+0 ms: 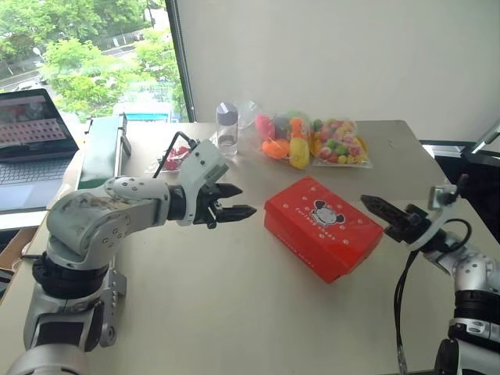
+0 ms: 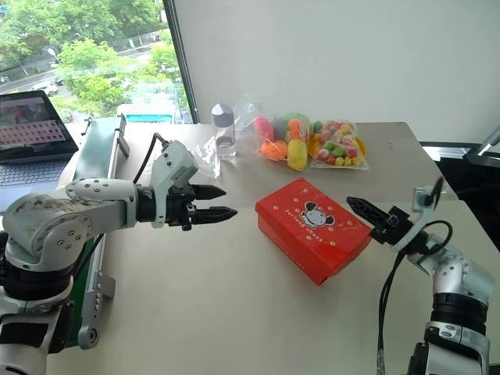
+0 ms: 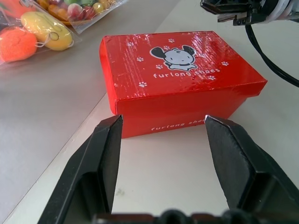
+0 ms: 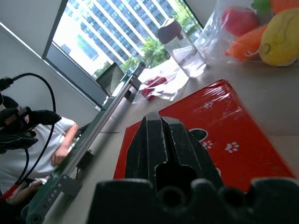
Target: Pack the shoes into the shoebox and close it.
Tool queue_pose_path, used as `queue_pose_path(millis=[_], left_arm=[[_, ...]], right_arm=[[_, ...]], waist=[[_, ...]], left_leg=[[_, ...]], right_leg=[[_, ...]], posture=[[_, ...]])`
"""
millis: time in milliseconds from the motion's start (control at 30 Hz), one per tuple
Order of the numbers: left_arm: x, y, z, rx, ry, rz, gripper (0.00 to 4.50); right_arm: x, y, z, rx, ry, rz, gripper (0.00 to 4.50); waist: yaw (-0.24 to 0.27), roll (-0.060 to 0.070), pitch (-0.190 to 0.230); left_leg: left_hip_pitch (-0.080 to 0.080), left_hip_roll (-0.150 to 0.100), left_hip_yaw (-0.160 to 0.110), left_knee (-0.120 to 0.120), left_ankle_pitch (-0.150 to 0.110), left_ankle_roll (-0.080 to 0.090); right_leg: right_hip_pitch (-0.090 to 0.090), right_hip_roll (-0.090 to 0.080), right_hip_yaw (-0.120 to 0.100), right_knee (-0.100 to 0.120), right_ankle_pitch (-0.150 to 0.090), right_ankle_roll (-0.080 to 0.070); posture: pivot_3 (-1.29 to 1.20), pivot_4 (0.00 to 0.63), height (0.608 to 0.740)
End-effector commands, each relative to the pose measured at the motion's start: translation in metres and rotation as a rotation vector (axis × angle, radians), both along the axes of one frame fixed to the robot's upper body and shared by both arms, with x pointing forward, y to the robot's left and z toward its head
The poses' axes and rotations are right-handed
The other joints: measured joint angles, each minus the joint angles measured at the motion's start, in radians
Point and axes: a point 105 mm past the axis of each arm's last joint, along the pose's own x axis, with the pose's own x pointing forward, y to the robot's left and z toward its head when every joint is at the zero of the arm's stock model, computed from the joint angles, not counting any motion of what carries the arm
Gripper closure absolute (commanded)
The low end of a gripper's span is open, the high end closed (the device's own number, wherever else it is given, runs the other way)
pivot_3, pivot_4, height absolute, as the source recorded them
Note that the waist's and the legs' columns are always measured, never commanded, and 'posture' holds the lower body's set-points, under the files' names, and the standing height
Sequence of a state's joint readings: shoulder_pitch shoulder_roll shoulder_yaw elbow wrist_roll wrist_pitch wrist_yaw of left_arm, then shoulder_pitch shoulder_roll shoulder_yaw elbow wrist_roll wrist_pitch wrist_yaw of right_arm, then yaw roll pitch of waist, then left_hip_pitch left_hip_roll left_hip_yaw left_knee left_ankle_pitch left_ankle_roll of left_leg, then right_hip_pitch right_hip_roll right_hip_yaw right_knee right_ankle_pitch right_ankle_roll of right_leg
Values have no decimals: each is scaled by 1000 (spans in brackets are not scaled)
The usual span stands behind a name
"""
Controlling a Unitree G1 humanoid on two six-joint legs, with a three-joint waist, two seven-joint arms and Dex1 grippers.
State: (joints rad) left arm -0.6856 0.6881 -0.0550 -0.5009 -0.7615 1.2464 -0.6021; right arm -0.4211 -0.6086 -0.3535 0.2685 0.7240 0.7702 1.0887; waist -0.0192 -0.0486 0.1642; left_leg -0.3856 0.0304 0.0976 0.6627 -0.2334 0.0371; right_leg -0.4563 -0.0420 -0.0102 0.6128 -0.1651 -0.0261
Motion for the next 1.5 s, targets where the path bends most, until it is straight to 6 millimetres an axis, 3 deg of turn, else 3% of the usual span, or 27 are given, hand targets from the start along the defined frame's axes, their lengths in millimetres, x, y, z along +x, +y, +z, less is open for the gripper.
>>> queue_pose_path(millis=[33, 233, 400, 567, 633, 700, 833, 1000, 1167, 1433, 1500], left_arm=[[-7, 2, 2, 19, -32, -20, 1518], [-9, 1, -3, 27, -32, -26, 1518], [-8, 1, -2, 19, -44, -22, 1518], [-8, 3, -4, 22, -48, -15, 1518], [-8, 3, -4, 22, -49, -15, 1518], [-7, 3, -4, 21, -51, -16, 1518], [-7, 3, -5, 20, -51, -18, 1518], [-12, 6, -7, 14, -51, -42, 1518], [-11, 7, -2, -32, -58, -39, 100], [-9, 14, 2, -60, -71, -36, 0], [-10, 20, 2, -60, -88, -32, 0]], right_arm=[[8, 24, 2, -186, -20, 46, 4390], [28, 38, -18, -364, -2, 35, 4390], [16, 45, -55, -477, 62, 116, 4390], [-6, 41, -103, -698, 124, 212, 4390], [-7, 39, -110, -746, 123, 215, 4390], [-3, 41, -102, -719, 99, 198, 4390], [8, 50, -59, -607, 9, 167, 4390], [-1, 65, 25, -572, -231, 235, 4390], [-15, 70, 63, -591, -307, 284, 2997], [-29, 61, 75, -687, -307, 302, 240], [-33, 56, 72, -720, -287, 299, 90]], waist=[[2, 0, 0], [10, 0, 0], [14, 0, 0], [16, -5, -3], [16, -7, -6], [18, -9, -8], [21, -9, -8], [18, -4, -4], [18, -3, -4], [28, -3, -4], [27, -3, -4]], left_leg=[[0, 0, 0, 0, 0, 0], [-3, -1, 0, 0, 0, 0], [-4, -1, -1, 0, -1, 2], [-2, 0, -2, 0, -1, 2], [0, 0, -1, 0, -1, 2], [4, 0, -2, 0, -1, 1], [12, 0, -2, 0, -1, 1], [10, 0, -1, 0, -1, 1], [-2, 1, -2, 0, 0, 0], [-4, -1, -2, 0, -1, 2], [-4, 0, -1, 0, -1, 2]], right_leg=[[0, 0, 0, 0, 0, 0], [-1, -1, -1, -2, 0, 0], [-1, -1, -1, -3, -1, 1], [1, -1, -2, -2, -1, 1], [2, -1, -2, -2, -1, 1], [6, -1, -3, -2, -2, 0], [15, -1, -3, -3, -5, -5], [11, -1, -2, -2, -5, -5], [-1, 0, -2, -1, -2, 0], [-2, -2, -3, -3, -2, 0], [-2, -1, -3, -3, -2, 0]], posture=[[0, 150, 740], [0, 150, 740], [0, 150, 740], [0, 150, 740], [0, 150, 740], [0, 150, 740], [0, 150, 740], [0, 150, 740], [0, 150, 740], [0, 150, 740], [0, 150, 740]])
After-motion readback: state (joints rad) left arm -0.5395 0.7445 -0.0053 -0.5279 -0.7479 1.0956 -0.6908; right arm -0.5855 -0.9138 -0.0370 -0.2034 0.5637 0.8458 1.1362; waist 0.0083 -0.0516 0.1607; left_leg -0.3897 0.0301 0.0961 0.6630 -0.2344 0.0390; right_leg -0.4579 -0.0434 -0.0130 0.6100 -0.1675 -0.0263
